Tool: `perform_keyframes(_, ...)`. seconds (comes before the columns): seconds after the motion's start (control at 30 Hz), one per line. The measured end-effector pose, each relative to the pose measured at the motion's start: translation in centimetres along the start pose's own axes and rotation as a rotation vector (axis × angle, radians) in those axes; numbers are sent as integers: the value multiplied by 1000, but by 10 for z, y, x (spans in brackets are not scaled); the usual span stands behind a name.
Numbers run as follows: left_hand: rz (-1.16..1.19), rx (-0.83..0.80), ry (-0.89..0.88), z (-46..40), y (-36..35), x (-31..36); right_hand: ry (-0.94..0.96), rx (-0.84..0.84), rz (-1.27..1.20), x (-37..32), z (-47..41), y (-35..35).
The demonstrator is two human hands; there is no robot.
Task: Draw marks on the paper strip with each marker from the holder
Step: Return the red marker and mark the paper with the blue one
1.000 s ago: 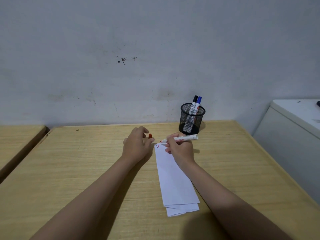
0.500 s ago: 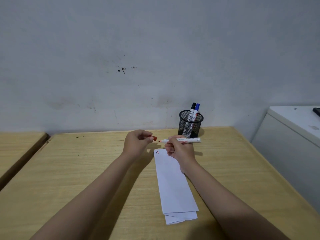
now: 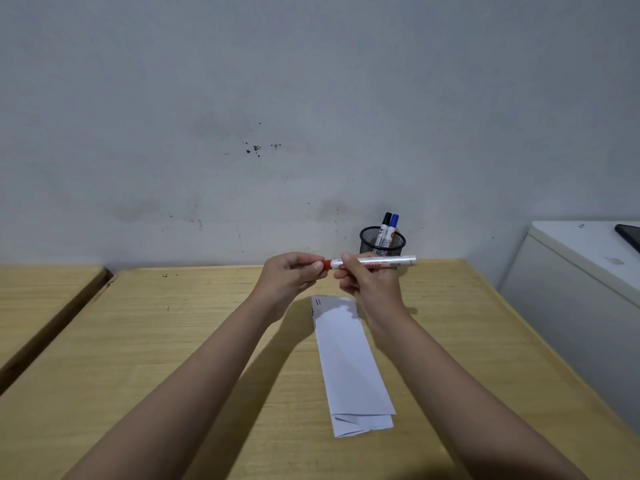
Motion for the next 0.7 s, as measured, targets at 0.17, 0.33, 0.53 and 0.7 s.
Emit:
perform_keyframes(0.17, -79, -10, -128, 3, -9, 12, 74, -65, 46, -14, 1, 1)
perform_keyframes(0.33, -191, -25, -146, 2, -18, 19, 31, -49, 41, -16, 2, 6)
perform_keyframes(0.53, -81, 83, -116, -1, -13, 19, -112, 123, -97, -22, -2, 22)
perform_keyframes(0.7, -275, 163, -108, -8, -3, 30, 306, 264, 759, -43, 1, 52)
Point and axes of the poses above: each hand's wrist, its own z-axis away from the middle knuckle, its own y-axis out of the back of the hand, x = y × z, the point moved 1 cm from there along -z, towards the middle knuckle, and after that the axes turned 15 degrees about -x, right-handed, at the moved point
